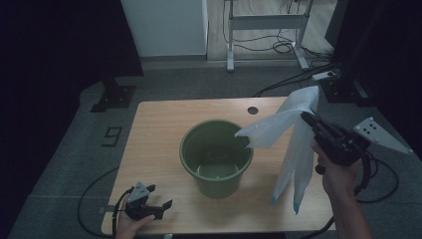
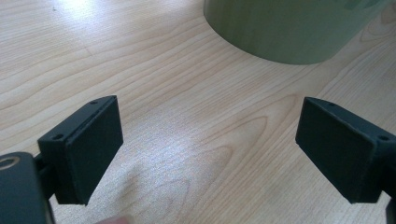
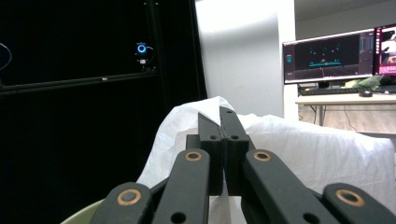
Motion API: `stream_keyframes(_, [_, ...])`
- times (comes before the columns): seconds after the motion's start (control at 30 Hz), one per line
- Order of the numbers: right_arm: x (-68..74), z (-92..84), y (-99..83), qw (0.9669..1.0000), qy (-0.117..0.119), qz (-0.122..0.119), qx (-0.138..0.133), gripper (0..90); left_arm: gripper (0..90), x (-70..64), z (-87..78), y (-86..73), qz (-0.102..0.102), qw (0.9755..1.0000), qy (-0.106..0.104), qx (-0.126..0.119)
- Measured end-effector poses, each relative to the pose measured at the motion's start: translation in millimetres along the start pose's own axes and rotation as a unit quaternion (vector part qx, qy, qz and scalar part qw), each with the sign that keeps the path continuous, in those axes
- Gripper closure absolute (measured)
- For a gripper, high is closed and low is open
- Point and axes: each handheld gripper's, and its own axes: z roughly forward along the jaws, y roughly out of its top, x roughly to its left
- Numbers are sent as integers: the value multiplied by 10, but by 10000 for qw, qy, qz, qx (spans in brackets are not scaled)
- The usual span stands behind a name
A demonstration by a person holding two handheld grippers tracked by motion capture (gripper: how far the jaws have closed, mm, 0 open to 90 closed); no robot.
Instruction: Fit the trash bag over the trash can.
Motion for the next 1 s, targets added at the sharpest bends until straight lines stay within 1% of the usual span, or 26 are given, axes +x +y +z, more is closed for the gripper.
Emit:
stream_keyframes(0.17, [66, 42, 79, 9999, 100, -29, -42, 888, 71, 2, 3, 2, -5, 10000, -6, 5])
stream_keyframes(0.2, [92, 55, 101, 9999, 141, -20, -79, 888, 71, 2, 3, 2, -7, 10000, -9, 1])
stream_keyframes(0.23, [142, 69, 138, 9997, 197, -72, -96, 888, 71, 5, 1, 3, -13, 10000, -13, 0])
stream_keyframes(0.37, [239, 95, 202, 9993, 305, -148, -131, 888, 71, 6, 0, 3, -16, 10000, -21, -9])
stream_keyframes(0.4, [239, 95, 202, 9993, 305, -148, -131, 888, 71, 6, 0, 3, -16, 10000, -21, -9])
stream_keyframes(0.43, [288, 107, 237, 9991, 358, -178, -171, 888, 71, 8, -3, 4, -21, 10000, -21, -16])
stream_keyframes(0.47, [288, 107, 237, 9991, 358, -178, -171, 888, 71, 8, -3, 4, -21, 10000, -21, -16])
stream_keyframes(0.57, [366, 115, 283, 9985, 445, -242, -189, 888, 71, 12, -8, 4, -25, 10000, -20, -27])
stream_keyframes(0.63, [432, 125, 289, 9980, 514, -296, -205, 888, 71, 15, -7, 4, -26, 10000, -22, -28])
stream_keyframes(0.87, [496, 147, 255, 9975, 626, -294, -177, 888, 71, 16, -7, 4, -30, 10000, -21, -26])
stream_keyframes(1.0, [545, 182, 189, 9970, 701, -297, -105, 888, 71, 16, -1, 3, -26, 10000, -22, -20])
